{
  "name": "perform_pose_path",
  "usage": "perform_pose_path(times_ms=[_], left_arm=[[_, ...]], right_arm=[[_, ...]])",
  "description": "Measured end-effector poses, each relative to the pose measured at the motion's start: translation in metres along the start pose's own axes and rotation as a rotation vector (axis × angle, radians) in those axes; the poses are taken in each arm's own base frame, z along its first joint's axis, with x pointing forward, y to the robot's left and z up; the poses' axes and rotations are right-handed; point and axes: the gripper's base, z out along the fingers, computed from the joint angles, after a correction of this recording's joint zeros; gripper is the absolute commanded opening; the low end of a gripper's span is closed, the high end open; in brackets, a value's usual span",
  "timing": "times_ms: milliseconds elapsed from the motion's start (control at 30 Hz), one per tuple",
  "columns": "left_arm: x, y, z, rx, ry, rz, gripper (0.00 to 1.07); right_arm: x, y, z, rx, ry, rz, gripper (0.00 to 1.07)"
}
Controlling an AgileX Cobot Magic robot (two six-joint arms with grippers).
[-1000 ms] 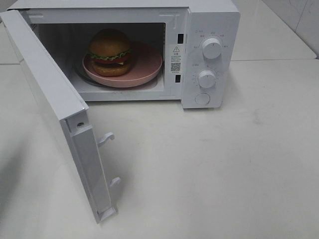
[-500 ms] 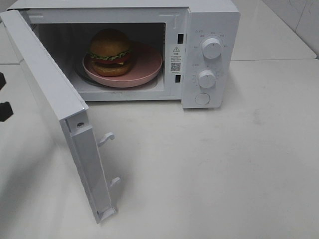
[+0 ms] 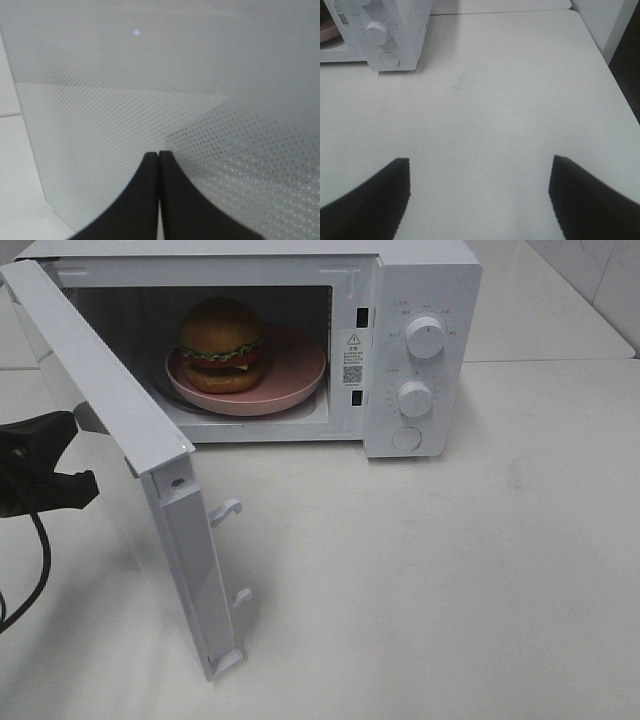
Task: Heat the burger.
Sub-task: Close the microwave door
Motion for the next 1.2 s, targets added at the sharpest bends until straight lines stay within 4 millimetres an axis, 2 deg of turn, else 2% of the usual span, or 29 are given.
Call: perform_pose_path(times_ms=[133, 300, 367, 467, 533, 633, 700, 933, 1200], left_arm=[[0.002, -0.005, 0.001, 0.006, 0.007, -0.004, 0.00], [-0.005, -0.013, 0.011, 0.003, -0.032, -0.024, 0.00], [-0.015, -0.023, 0.025, 0.009, -0.057, -0.023, 0.00], [-0.017, -0.026, 0.028, 0.011, -0.056, -0.019, 0.00], [-0.026, -0.037, 0.044, -0.006, -0.043, 0.004, 0.00], [-0.028, -0.038, 0.047, -0.013, -0.032, 0.006, 0.00], [-0.035, -0.048, 0.063, -0.018, -0.020, 0.025, 0.00], [-0.037, -0.063, 0.087, -0.014, -0.012, 0.011, 0.00], [-0.035, -0.090, 0.119, -0.069, 0.013, 0.003, 0.00]], right_arm=[[0.000, 0.000, 0.000, 0.000, 0.000, 0.000, 0.76], [0.000, 0.000, 0.000, 0.000, 0.000, 0.000, 0.76], [0.000, 0.000, 0.000, 0.000, 0.000, 0.000, 0.76], [0.000, 0.000, 0.000, 0.000, 0.000, 0.000, 0.76], [0.000, 0.000, 0.000, 0.000, -0.001, 0.000, 0.76], [0.000, 0.000, 0.000, 0.000, -0.001, 0.000, 0.76], [0.000, 0.000, 0.000, 0.000, -0.001, 0.000, 0.76], [0.000, 0.000, 0.000, 0.000, -0.002, 0.000, 0.76], [0.000, 0.000, 0.000, 0.000, -0.002, 0.000, 0.76]])
